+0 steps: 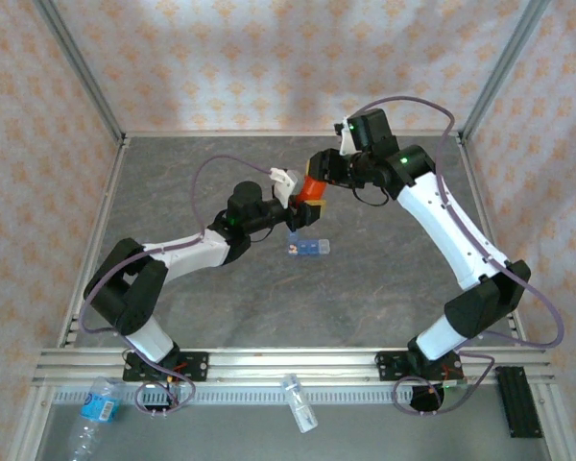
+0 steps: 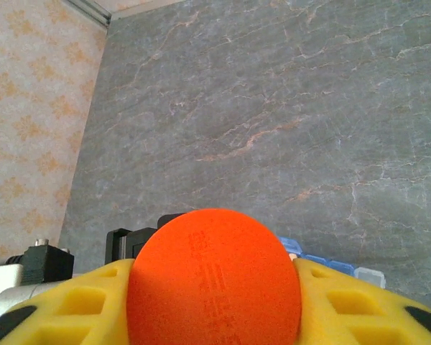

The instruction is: Sort the pills into containers

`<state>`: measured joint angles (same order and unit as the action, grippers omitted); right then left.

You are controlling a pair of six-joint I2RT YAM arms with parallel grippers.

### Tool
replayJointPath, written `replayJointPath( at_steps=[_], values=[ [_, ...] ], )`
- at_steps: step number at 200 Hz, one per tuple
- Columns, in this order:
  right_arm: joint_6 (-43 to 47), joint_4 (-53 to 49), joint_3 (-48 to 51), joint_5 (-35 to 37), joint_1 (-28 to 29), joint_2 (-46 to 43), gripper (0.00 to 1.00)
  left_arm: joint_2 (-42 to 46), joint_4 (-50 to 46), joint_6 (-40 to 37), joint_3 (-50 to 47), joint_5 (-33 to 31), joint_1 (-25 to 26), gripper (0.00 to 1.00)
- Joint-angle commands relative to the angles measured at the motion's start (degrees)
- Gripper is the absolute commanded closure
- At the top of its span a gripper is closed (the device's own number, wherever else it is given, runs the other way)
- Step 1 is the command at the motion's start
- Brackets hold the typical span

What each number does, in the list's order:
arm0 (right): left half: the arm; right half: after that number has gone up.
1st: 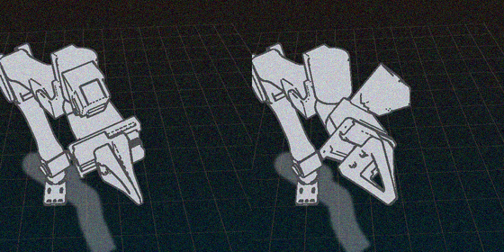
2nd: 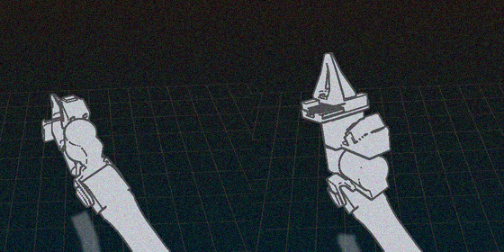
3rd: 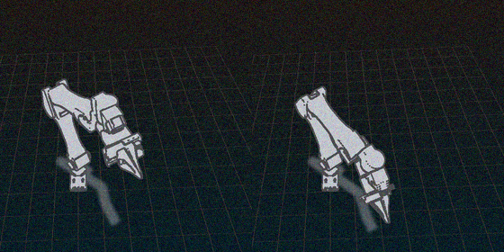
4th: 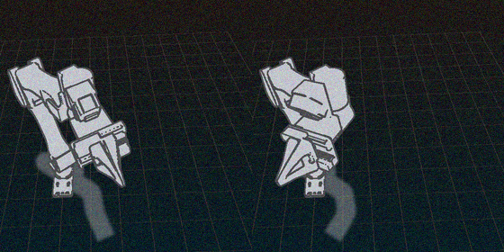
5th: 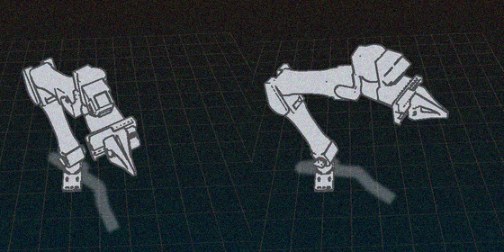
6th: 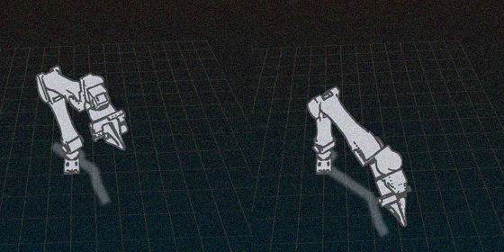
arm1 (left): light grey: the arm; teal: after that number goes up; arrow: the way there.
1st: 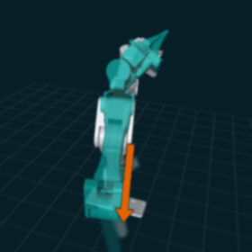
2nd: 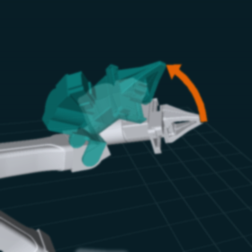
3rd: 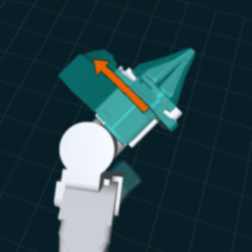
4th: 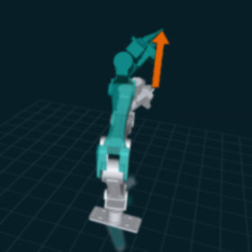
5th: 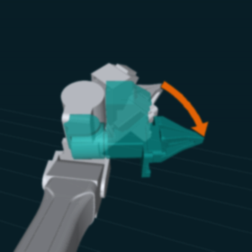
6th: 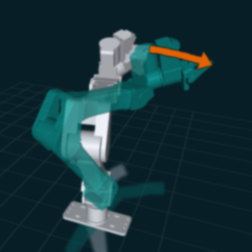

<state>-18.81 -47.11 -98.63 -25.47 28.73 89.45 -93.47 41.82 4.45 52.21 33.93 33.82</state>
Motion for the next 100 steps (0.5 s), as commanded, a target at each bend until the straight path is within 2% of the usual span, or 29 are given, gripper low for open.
replayJointPath(
  at_steps=[1, 26, 52, 100],
  values=[
    [-0.6, -2.2, -4.1, 0.8, 0.3, -0.4, 0.43, 3.6, 7.8, -1.3, 1.0, -0.6, 0.6, 1.0],
    [3.3, -4.3, -8.0, -1.2, -0.5, -2.1, 0.24, 3.8, 7.2, -0.5, 1.3, 2.4, 0.5, 1.0],
    [9.2, -8.1, -11.6, -5.0, -2.3, -2.9, 0.15, 3.7, 7.0, 1.3, 2.1, 6.9, 0.3, 1.0],
    [22.4, -18.7, -17.9, -11.6, -4.3, -1.0, 0.15, 1.5, 5.4, 6.9, 6.0, 17.2, 0.0, 1.0]
  ],
)
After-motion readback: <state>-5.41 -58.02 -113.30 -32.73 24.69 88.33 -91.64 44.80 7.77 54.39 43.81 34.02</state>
